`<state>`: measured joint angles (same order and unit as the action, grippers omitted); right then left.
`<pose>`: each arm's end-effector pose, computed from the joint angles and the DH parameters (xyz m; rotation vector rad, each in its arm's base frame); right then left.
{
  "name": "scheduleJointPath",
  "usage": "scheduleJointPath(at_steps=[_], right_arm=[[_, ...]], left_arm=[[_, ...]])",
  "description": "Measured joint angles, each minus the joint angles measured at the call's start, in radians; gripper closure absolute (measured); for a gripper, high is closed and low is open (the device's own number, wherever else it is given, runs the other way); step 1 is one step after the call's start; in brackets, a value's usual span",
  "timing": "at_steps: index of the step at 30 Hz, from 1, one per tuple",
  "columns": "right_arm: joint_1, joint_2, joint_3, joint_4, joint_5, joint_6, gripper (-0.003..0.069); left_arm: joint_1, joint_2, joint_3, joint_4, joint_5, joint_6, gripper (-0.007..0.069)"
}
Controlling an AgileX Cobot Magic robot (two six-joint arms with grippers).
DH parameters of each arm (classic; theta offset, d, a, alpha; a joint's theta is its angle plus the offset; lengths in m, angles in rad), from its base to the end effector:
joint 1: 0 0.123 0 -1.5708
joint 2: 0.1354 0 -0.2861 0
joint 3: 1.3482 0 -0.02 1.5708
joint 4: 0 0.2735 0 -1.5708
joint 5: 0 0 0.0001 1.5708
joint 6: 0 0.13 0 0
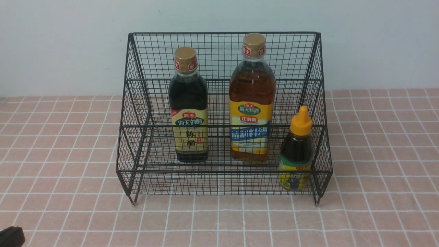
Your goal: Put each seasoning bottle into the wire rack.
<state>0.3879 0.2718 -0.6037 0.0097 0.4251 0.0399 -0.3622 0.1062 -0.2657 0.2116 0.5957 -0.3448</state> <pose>0.1007 0.0417 0.3650 -0.2710 1.5640 0.3448 0.1029 -0.0226 0.2347 0.1050 1.9117 -0.2463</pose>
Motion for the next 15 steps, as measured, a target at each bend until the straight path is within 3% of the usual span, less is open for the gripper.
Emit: scheduleJointPath(at_steps=[15], right_arm=[[0.000, -0.003, 0.002, 0.082, -0.016, 0.004, 0.0672]], left_arm=[[0.000, 0.000, 0.000, 0.000, 0.000, 0.000, 0.0631]])
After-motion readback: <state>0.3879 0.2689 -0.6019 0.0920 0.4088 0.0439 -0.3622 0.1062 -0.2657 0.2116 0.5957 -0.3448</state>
